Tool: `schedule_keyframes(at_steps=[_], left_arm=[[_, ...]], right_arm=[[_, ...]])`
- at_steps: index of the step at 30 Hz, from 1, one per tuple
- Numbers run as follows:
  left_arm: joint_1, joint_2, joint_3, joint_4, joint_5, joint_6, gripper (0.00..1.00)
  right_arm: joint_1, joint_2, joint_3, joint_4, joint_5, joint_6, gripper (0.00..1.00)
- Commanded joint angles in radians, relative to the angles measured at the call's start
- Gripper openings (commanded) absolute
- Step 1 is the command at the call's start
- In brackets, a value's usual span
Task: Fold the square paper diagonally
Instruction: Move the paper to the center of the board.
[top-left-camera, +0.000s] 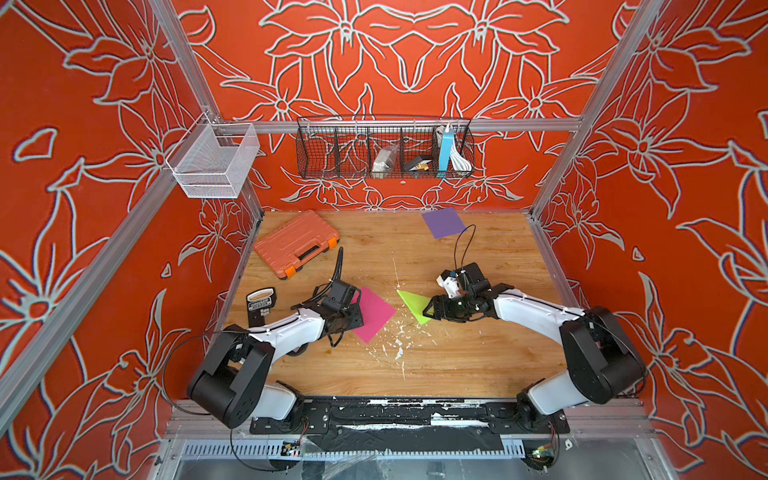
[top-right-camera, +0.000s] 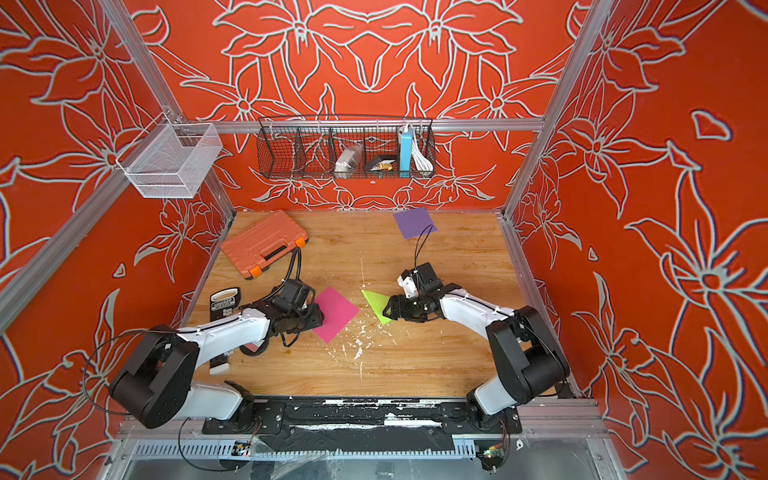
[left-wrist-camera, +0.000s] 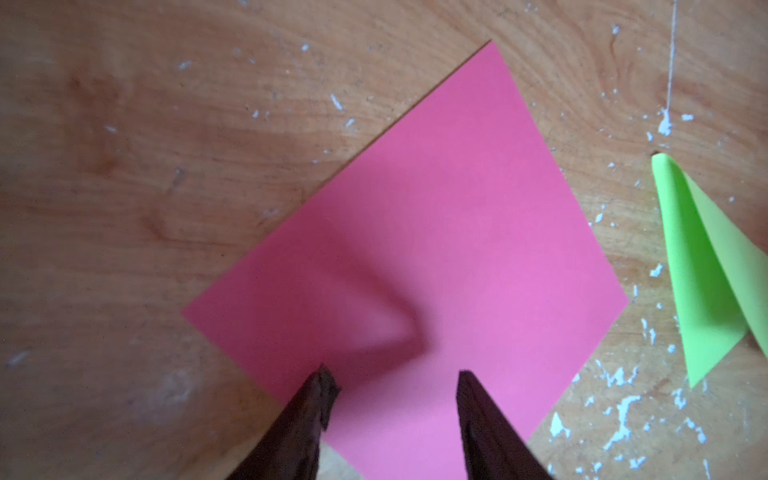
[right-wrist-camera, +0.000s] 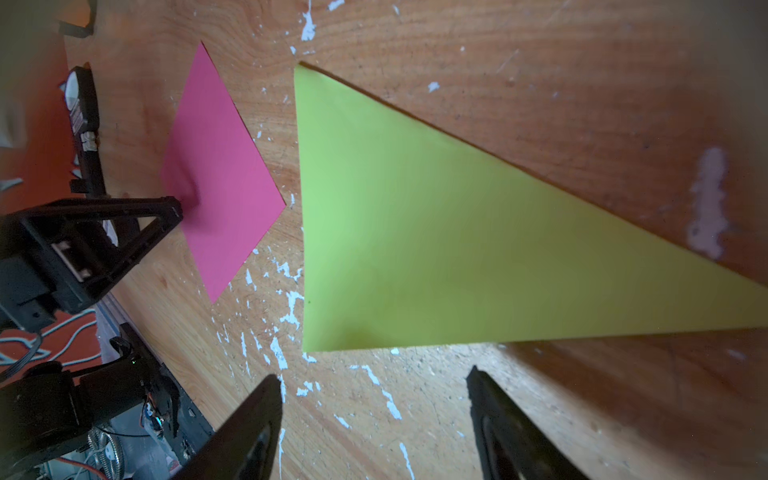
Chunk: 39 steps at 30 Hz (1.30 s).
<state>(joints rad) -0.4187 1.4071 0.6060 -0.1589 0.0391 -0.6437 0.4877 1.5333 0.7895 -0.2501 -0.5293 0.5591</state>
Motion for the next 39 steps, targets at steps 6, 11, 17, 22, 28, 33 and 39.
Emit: schedule_keyframes(at_steps=[6,11,17,22,28,33,39], left_arm=[[0.002,0.111,0.003,0.01,0.079,0.013,0.51],[0.0,0.166,0.032,0.009,0.092,0.027,0.5],[-0.002,0.196,0.067,-0.003,0.089,0.046,0.5],[-0.003,0.236,0.087,-0.004,0.109,0.051,0.5],[-0.024,0.275,0.109,-0.011,0.118,0.065,0.49],[-0.099,0.288,0.116,-0.001,0.12,0.057,0.48],[-0.21,0.325,0.138,0.018,0.101,0.008,0.48]], right_arm=[[0.002,0.133,0.041,0.067,0.038,0.067,0.73],[-0.037,0.216,0.085,0.108,0.04,0.096,0.75],[-0.085,0.34,0.217,0.13,0.03,0.11,0.73],[-0.111,0.467,0.367,0.158,0.003,0.139,0.7],[-0.124,0.531,0.529,0.127,-0.014,0.07,0.72],[-0.13,0.427,0.482,0.016,0.018,-0.044,0.83],[-0.13,0.241,0.253,-0.024,0.034,-0.1,0.88]])
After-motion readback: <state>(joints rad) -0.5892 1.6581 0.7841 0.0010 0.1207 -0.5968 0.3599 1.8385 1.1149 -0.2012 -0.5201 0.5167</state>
